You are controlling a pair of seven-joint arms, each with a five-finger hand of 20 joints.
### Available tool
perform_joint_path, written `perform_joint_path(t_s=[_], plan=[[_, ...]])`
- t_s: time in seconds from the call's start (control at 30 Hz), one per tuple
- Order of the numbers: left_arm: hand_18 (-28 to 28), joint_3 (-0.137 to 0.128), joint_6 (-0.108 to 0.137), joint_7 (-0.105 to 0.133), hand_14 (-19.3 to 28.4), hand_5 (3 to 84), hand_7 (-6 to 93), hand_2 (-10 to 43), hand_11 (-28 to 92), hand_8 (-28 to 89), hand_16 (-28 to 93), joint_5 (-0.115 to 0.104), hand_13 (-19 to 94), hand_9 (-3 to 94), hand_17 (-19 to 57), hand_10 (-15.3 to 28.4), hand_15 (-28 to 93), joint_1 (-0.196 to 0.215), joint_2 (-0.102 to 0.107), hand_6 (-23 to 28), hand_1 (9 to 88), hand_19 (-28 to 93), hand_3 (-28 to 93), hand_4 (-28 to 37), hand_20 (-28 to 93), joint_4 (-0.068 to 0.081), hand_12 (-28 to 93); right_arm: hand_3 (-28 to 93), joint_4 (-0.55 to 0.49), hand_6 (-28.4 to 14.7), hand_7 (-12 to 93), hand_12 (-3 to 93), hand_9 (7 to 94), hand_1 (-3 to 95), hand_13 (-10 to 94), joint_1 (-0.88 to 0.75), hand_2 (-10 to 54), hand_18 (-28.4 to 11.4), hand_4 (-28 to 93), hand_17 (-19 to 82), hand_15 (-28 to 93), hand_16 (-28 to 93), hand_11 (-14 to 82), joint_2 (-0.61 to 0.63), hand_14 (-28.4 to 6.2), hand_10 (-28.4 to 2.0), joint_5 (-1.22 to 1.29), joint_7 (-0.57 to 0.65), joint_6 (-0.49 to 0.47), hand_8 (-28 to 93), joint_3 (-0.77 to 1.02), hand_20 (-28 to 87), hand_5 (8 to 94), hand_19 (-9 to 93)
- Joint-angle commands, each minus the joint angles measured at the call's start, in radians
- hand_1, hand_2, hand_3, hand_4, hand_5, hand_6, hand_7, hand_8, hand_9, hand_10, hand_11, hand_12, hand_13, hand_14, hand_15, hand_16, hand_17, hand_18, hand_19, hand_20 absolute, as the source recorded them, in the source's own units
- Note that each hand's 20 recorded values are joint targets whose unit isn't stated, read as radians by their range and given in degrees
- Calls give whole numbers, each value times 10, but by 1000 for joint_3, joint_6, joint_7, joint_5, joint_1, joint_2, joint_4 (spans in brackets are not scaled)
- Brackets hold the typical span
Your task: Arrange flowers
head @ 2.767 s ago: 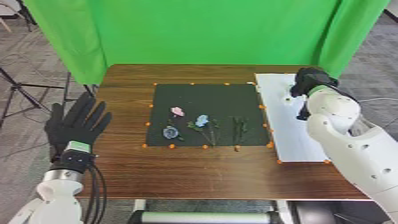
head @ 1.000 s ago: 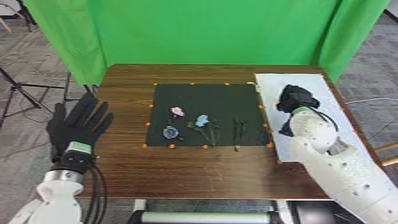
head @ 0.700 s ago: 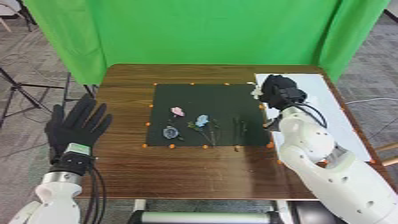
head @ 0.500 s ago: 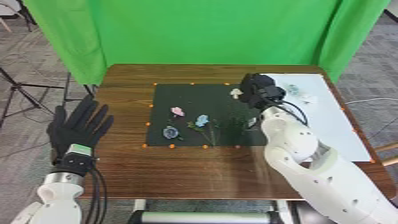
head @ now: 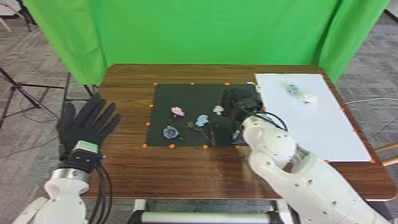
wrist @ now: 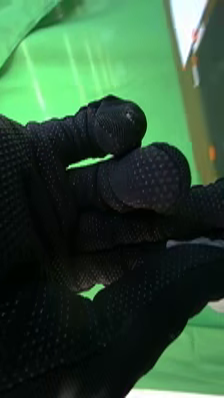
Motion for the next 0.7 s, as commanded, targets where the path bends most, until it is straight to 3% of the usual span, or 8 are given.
perform_joint_path(t_s=[0.03, 0.1, 0.17, 0.23, 0.27, 0.3, 0.37, 0.7], plan=[[143, 16, 20, -19, 135, 381, 171, 114, 184, -107, -73, -15, 204, 308, -57, 115, 369, -24, -10, 60, 258, 341, 681, -283, 94, 7, 97, 680, 34, -9, 229, 319, 824, 552, 746, -11, -60, -214, -283, 448, 643, 330, 110, -41, -82, -94, -30, 31, 50, 24, -2, 401, 744, 932], [143, 11, 18, -31, 136, 383, 172, 115, 186, -108, -74, 0, 208, 311, -56, 115, 373, -18, -11, 61, 257, 342, 683, -283, 94, 5, 97, 684, 38, -12, 229, 299, 812, 545, 744, -11, -62, -214, -283, 448, 643, 329, 129, -44, -82, -101, -44, 43, 67, 23, -8, 400, 738, 932], [143, 9, 18, -36, 136, 385, 171, 116, 186, -108, -75, -2, 209, 312, -56, 116, 375, -23, -11, 62, 256, 346, 684, -283, 96, 8, 96, 691, 29, -16, 227, 294, 803, 542, 741, -19, -69, -215, -283, 446, 643, 329, 129, -44, -83, -103, -42, 49, 72, 21, -4, 400, 731, 932], [143, -2, 43, -38, 137, 385, 175, 103, 188, -107, -76, 19, 210, 313, -56, 116, 377, -13, -16, 63, 267, 348, 688, -282, 95, -2, 97, 702, 18, -22, 227, 289, 791, 541, 736, -27, -86, -216, -283, 443, 643, 329, 127, -46, -84, -107, -45, 46, 64, 19, -3, 399, 714, 932], [144, 0, 64, -34, 136, 385, 178, 91, 192, -107, -77, 15, 210, 314, -56, 116, 379, -15, -13, 63, 279, 350, 690, -282, 96, -6, 98, 703, 12, -24, 227, 287, 787, 542, 733, -34, -91, -216, -283, 442, 643, 328, 126, -48, -84, -109, -49, 46, 55, 16, 0, 397, 705, 932], [144, 1, 57, -20, 134, 386, 180, 80, 195, -108, -77, 3, 211, 315, -56, 115, 380, -13, -9, 63, 292, 352, 692, -282, 96, -5, 98, 716, 9, -29, 217, 283, 776, 537, 729, -35, -94, -215, -282, 441, 645, 328, 126, -53, -85, -111, -51, 41, 54, 11, 2, 396, 690, 932], [144, 4, 56, -19, 133, 391, 188, 69, 200, -109, -79, -3, 213, 320, -56, 116, 382, -18, -9, 64, 304, 356, 693, -282, 97, -2, 98, 735, -10, -29, 204, 278, 764, 527, 722, -45, -95, -216, -283, 438, 644, 326, 129, -59, -87, -116, -34, 46, 26, 5, 14, 393, 674, 932], [143, 7, 71, -28, 131, 398, 197, 65, 212, -118, -88, -11, 215, 325, -56, 116, 393, -14, -14, 66, 316, 362, 686, -283, 96, -4, 92, 747, -24, -31, 189, 251, 743, 521, 718, -41, -95, -217, -283, 434, 628, 350, 144, -66, -80, -125, -33, 58, 11, -24, 2, 387, 657, 932]])
